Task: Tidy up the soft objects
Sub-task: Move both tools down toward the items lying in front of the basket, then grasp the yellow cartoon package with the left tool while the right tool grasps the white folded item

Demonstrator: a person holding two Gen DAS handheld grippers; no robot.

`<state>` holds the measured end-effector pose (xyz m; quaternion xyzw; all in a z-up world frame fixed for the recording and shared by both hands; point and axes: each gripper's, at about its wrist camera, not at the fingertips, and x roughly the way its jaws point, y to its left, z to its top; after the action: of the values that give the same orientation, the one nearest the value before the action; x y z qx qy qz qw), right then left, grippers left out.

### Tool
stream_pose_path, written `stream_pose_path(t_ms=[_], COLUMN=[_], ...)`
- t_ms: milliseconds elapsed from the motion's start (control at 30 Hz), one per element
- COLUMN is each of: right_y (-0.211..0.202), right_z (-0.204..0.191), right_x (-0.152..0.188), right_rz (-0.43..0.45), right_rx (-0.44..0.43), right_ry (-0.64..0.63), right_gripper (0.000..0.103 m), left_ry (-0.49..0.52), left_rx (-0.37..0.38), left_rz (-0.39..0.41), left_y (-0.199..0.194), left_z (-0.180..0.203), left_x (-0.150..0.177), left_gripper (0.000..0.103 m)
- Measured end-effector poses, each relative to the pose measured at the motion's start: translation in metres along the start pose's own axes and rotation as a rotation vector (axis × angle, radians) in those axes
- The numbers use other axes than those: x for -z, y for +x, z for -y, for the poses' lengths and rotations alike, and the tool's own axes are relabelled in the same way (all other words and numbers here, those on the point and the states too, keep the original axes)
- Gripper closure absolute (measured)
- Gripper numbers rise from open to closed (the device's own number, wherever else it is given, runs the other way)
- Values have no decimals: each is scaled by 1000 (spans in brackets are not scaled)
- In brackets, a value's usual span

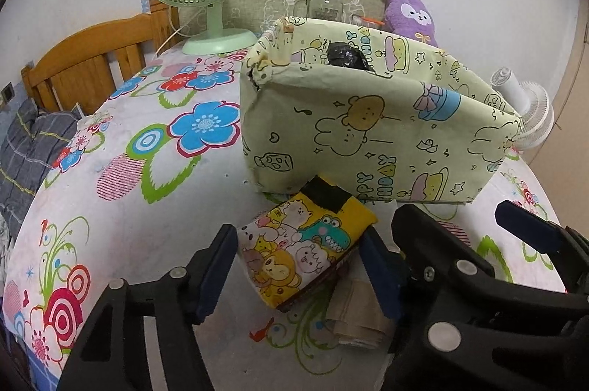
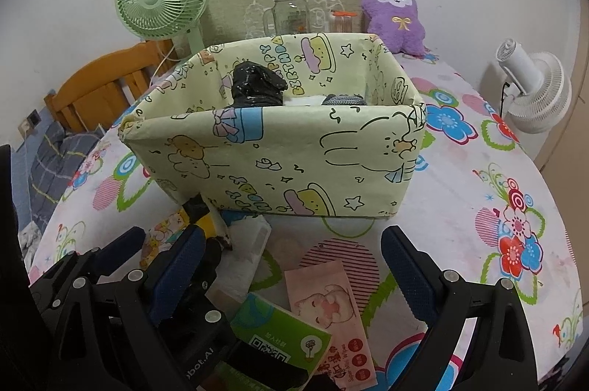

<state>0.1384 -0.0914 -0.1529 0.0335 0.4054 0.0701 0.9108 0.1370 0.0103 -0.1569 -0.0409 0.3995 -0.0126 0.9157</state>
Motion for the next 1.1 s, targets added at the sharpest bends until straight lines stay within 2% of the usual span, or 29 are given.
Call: stream_pose_path(t_ms=[167,367,533,700,767,833,1000,1100], right_y=[-4,-8,-2,6,11,18,29,35], right_z=[-5,-18,-33,-45,-47,-48,-47,-47], right_x=[1,3,2,3,3,3,4,4], right_rz=[6,10,-11,-34,-48,-74,-109,-125], right_rx=[-12,-35,-46,-47,-37,-32,-20,-20], right_ry=[-12,-35,-71,-96,-100,-94,-88,-83], right_gripper=[5,6,16,21,30,35,38,43], left_ry=[-7,-27,-49,-47,-32,-29,-13,7], left_rx=[-10,-52,-116,-120,-124,-122,-124,-133], left_rz=[8,22,23,4,-3,-17,-49,-51], left_y=[-7,-16,-19,-14,-11,-6,6,11], left_z=[-5,-16,-31,-38,-37,-38,-39,-36], left_x=[2,5,9,11,11,10,9,8], left_gripper=[42,45,45,39,32,31,26,25])
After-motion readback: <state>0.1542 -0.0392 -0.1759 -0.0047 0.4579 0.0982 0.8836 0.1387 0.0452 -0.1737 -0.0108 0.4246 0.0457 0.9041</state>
